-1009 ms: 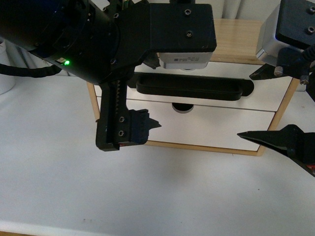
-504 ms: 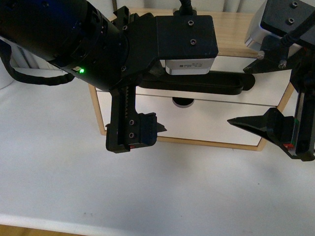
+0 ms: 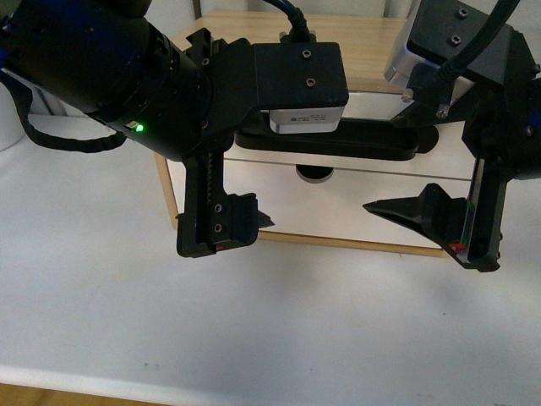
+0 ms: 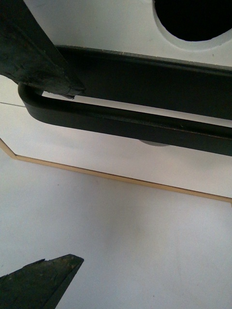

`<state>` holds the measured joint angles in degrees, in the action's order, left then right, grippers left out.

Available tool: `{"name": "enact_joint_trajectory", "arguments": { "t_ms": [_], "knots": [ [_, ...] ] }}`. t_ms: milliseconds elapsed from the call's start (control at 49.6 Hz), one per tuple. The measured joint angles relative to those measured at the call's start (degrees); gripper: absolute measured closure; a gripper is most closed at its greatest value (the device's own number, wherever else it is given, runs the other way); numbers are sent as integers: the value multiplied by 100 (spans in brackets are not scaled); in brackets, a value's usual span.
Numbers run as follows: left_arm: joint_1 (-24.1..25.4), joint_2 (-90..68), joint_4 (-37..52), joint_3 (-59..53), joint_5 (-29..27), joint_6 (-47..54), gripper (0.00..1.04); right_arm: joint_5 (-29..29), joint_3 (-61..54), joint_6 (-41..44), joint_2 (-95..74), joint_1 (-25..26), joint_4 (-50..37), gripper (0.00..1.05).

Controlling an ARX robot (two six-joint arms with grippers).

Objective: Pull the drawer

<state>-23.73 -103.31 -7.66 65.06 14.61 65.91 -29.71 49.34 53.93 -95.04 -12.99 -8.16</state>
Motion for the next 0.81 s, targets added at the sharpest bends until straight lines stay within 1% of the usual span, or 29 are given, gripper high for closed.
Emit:
{"name": "enact_joint_trajectory", "arguments": {
  "t_ms": [424,585,807],
  "knots": [
    [26,0,-61,0,22,24,6,50,79,87,-136,-83,203,9],
    [33,0,-63,0,46,22,6,-85,81,61,-153,-109,243,9],
    [48,0,-90,0,59,26,6,17,131,133,-195,-129,302,9]
  ]
}}
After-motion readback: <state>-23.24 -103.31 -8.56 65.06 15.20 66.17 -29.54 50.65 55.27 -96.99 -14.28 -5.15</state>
